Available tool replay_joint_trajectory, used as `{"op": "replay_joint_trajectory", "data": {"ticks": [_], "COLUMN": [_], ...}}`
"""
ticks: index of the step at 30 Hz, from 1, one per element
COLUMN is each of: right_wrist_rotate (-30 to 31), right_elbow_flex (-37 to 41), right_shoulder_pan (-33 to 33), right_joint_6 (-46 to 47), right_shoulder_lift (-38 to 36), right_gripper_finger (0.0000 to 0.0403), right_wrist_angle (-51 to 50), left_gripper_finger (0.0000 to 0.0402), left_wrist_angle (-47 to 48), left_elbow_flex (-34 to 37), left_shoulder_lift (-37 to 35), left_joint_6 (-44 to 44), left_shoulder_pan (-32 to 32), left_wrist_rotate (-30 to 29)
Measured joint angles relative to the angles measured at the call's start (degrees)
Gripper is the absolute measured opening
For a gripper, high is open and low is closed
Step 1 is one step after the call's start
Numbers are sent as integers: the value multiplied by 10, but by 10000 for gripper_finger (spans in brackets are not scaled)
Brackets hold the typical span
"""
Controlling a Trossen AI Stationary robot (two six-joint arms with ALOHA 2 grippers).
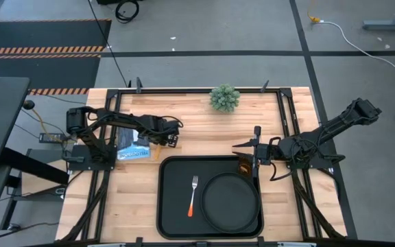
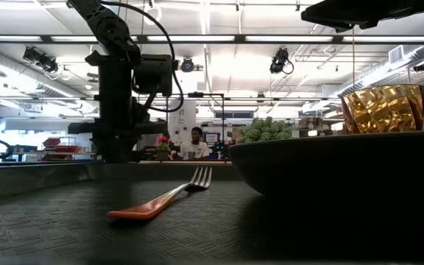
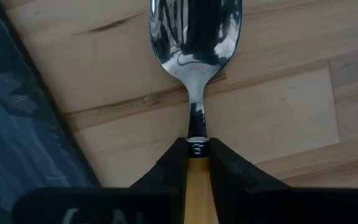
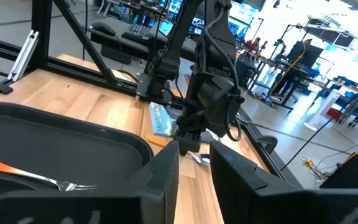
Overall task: Pick and place plate/cup/fork/spoon on tray
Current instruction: Put the yellow spoon on the black tray to the left of the orange fork
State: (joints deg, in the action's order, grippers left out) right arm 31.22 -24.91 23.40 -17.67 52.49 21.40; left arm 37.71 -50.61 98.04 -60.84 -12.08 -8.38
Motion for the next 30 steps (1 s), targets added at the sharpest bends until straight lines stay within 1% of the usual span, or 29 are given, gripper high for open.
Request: {"op": "replay_joint_trajectory", "data": {"ticks": [6,10,13,18,20,25,30], "right_wrist_rotate": [2,2,2,2,2,4,4], "right_elbow_flex": [0,0,0,0,0,0,0], "right_shoulder_pan": [0,0,-2,-8,-8,-10,-14], "right_joint_6": [1,1,-3,-3,-3,-3,-3], "right_shoulder_lift": [0,0,0,0,0,0,0], "right_gripper_finger": [97,97,97,97,97,97,97], "right_wrist_angle": [0,-1,-1,-1,-3,-9,-9], "left_gripper_finger": [49,59,57,53,55,56,56], "left_wrist_angle": [0,11,32,75,76,86,86], "left_elbow_flex": [1,-10,-31,-78,-99,-139,-169], "left_shoulder_lift": [0,-8,-15,-20,-20,-21,-21], "left_joint_6": [0,1,14,29,30,28,-10], "left_shoulder_pan": [0,0,1,-3,-1,19,58], "left_wrist_rotate": [1,2,3,-14,-18,-29,-35]}}
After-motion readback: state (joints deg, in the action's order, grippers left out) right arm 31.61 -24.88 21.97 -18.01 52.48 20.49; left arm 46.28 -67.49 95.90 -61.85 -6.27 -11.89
